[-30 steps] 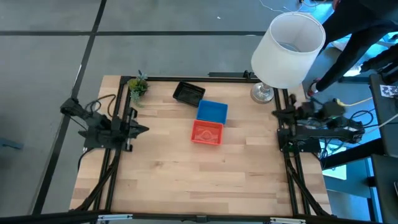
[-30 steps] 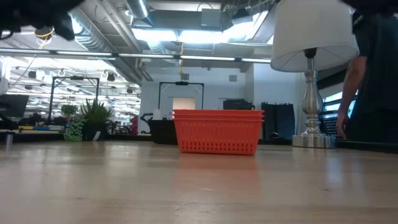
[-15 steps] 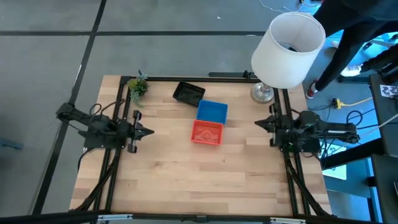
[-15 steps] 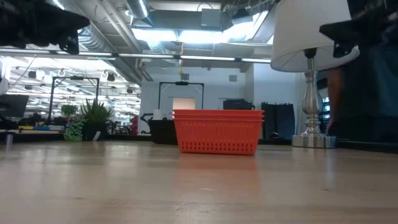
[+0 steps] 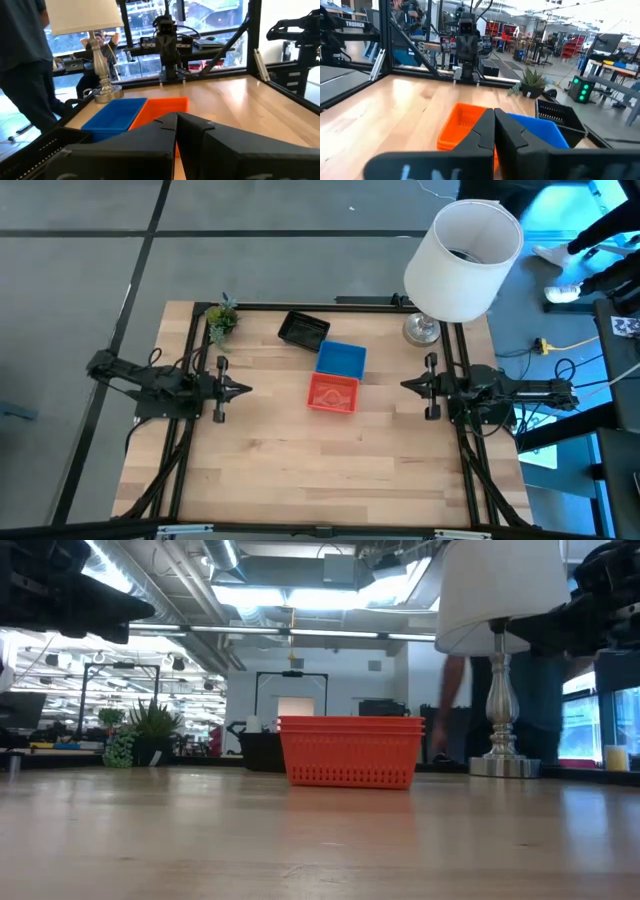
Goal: Stack baskets by color
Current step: Return to Home Position
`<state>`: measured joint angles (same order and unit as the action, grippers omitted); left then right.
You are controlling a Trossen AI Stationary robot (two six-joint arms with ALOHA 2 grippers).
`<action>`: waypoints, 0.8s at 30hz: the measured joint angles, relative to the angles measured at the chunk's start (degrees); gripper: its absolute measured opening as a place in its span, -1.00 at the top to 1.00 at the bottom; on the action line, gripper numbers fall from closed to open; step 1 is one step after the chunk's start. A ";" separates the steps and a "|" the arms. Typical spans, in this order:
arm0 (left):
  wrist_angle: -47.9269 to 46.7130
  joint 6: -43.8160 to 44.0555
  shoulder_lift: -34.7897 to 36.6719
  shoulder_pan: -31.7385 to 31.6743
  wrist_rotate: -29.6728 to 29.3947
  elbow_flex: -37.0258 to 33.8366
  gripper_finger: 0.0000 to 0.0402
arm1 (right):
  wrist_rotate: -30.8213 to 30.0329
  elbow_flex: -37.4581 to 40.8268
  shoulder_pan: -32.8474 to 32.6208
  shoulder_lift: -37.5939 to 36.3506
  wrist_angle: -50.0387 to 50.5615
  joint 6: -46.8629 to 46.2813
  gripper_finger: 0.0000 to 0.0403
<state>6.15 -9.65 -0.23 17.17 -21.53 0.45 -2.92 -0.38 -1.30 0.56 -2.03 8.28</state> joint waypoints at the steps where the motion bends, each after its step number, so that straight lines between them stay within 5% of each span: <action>1: -0.11 0.00 0.00 -0.27 0.06 0.00 1.00 | -0.01 0.00 0.00 -0.07 -0.16 0.41 1.00; 24: -1.20 0.05 0.00 -1.14 -6.72 0.00 1.00 | 0.00 -0.02 0.00 -0.20 0.03 4.04 0.95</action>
<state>4.95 -9.60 -0.23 16.03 -28.25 0.45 -2.92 -0.40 -1.30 0.36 -2.00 12.32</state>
